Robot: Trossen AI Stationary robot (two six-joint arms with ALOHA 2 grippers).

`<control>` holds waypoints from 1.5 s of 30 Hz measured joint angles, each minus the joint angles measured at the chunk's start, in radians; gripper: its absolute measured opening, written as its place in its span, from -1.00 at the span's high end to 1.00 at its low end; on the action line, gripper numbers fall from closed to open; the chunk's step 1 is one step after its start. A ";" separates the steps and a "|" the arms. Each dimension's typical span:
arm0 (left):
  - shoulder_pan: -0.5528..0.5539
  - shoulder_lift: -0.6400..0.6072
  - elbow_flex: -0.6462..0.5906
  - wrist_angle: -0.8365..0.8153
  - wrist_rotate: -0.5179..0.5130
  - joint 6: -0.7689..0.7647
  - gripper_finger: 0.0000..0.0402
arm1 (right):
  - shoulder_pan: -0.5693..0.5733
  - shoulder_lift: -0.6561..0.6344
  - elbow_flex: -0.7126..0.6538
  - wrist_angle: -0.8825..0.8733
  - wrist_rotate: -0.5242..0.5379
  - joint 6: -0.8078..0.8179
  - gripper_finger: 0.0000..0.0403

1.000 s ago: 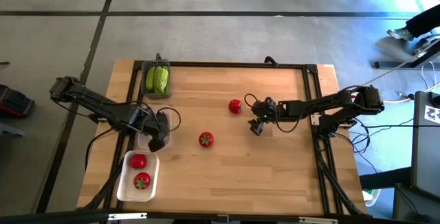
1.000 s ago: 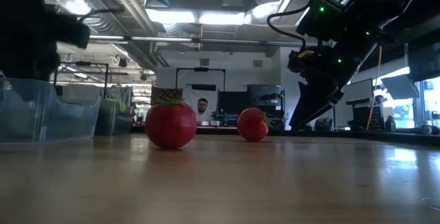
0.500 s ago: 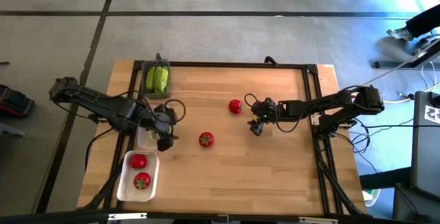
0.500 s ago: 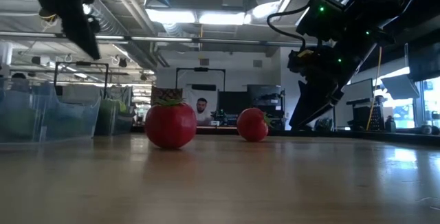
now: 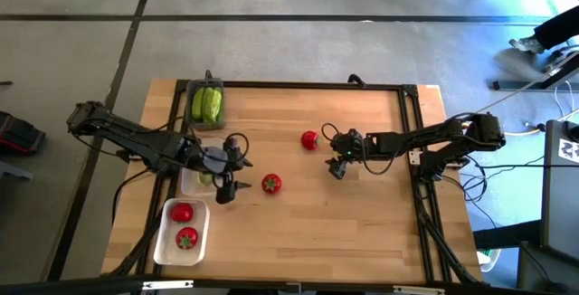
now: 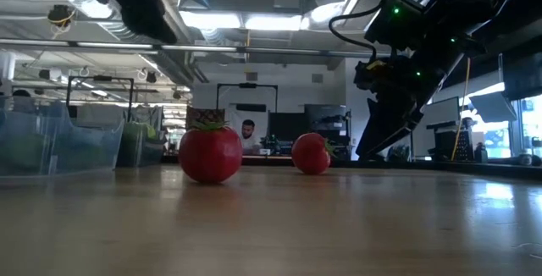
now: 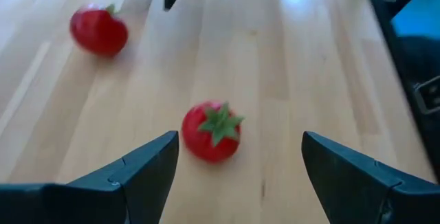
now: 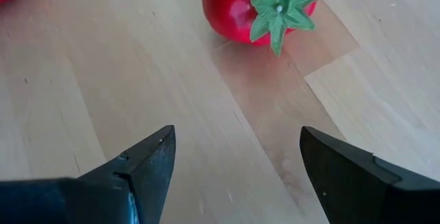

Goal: Sort produce into baskets
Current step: Put the bottom tomato into the white bin

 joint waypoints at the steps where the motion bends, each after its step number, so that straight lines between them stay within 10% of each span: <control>1: 0.003 0.008 0.000 0.023 0.007 -0.003 -0.52 | 0.000 0.000 0.000 0.000 0.001 0.000 -0.45; 26: 0.009 0.132 0.000 0.408 0.014 0.207 -0.51 | 0.000 0.000 0.000 0.003 0.030 -0.001 -0.45; 45: 0.000 0.171 0.000 0.353 -0.077 0.085 -0.51 | 0.000 0.000 0.000 0.005 0.030 0.003 -0.45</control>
